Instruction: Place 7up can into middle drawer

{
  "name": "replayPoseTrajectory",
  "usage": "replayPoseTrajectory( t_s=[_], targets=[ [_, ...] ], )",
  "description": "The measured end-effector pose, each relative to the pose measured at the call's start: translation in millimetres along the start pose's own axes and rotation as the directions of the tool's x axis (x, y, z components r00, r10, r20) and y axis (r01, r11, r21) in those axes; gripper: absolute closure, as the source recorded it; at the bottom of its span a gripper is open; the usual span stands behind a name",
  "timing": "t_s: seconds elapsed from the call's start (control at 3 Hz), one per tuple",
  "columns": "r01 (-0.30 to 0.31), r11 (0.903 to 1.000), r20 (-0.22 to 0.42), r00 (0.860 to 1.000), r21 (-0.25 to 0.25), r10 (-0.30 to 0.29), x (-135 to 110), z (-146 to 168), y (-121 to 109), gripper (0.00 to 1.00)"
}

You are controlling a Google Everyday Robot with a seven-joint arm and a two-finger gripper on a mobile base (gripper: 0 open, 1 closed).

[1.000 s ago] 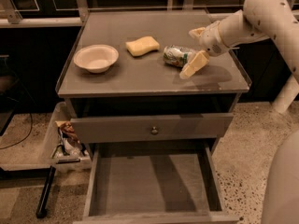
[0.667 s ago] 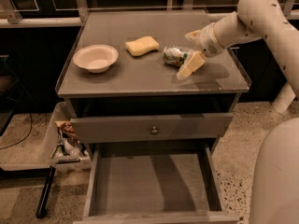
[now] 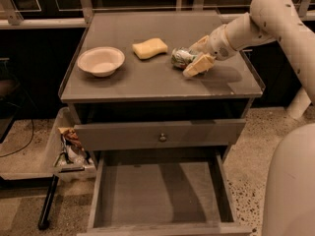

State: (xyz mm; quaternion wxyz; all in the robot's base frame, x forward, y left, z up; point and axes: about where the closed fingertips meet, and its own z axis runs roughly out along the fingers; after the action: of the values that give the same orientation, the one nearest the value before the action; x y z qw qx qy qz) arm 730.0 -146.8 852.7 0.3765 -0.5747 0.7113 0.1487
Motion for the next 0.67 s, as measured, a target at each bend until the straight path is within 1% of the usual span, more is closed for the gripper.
replayPoseTrajectory(
  t_s=[0.67],
  targets=[
    [0.0, 1.0, 0.0, 1.0, 0.0, 0.0, 0.0, 0.1, 0.0, 0.83]
  ],
)
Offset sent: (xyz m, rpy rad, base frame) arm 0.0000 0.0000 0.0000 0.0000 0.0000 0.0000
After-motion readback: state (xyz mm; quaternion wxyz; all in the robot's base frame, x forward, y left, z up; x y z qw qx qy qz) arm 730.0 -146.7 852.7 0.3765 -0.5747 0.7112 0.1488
